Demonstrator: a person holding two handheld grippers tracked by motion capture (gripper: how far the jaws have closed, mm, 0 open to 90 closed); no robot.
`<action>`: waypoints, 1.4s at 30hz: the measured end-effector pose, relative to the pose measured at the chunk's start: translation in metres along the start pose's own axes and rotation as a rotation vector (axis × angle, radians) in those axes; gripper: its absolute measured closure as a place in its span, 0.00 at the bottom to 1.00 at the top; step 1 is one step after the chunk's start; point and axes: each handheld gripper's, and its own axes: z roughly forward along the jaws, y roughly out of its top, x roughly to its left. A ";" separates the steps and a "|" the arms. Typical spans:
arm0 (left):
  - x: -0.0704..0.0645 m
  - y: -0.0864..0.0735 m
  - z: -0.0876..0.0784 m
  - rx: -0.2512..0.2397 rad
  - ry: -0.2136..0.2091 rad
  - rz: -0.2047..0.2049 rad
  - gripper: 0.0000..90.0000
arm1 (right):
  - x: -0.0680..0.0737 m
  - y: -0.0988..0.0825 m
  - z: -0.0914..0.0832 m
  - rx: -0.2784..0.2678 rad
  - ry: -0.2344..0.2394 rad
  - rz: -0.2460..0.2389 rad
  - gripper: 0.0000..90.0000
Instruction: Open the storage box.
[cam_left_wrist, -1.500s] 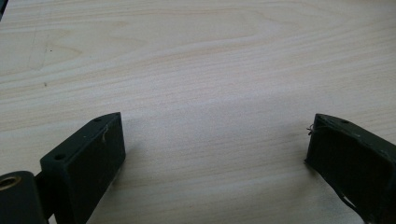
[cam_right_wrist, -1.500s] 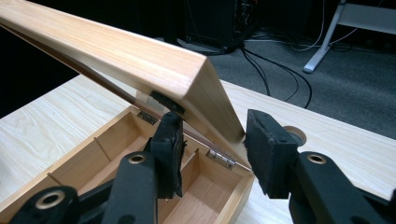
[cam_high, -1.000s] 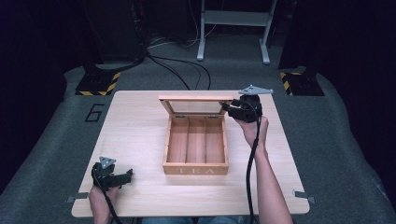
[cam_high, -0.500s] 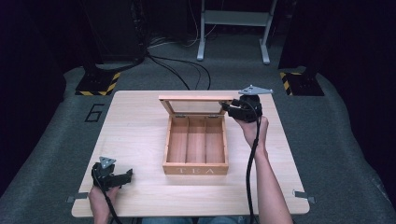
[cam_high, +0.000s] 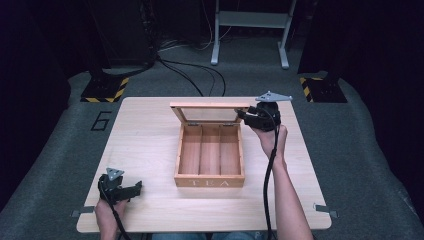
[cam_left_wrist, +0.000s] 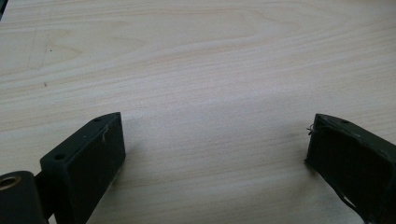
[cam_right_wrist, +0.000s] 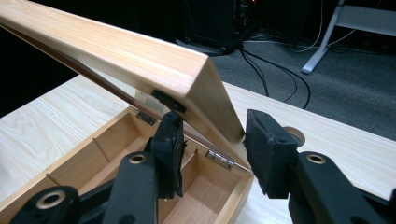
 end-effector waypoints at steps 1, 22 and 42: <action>0.000 0.000 0.000 -0.003 0.001 0.001 0.05 | 0.000 0.000 0.000 0.000 0.000 0.000 0.64; 0.000 0.000 0.000 -0.003 0.001 0.001 0.05 | 0.001 -0.001 0.000 -0.002 -0.001 -0.001 0.64; 0.000 0.000 0.000 -0.001 0.000 0.000 0.05 | 0.002 -0.003 -0.001 -0.006 -0.002 -0.007 0.64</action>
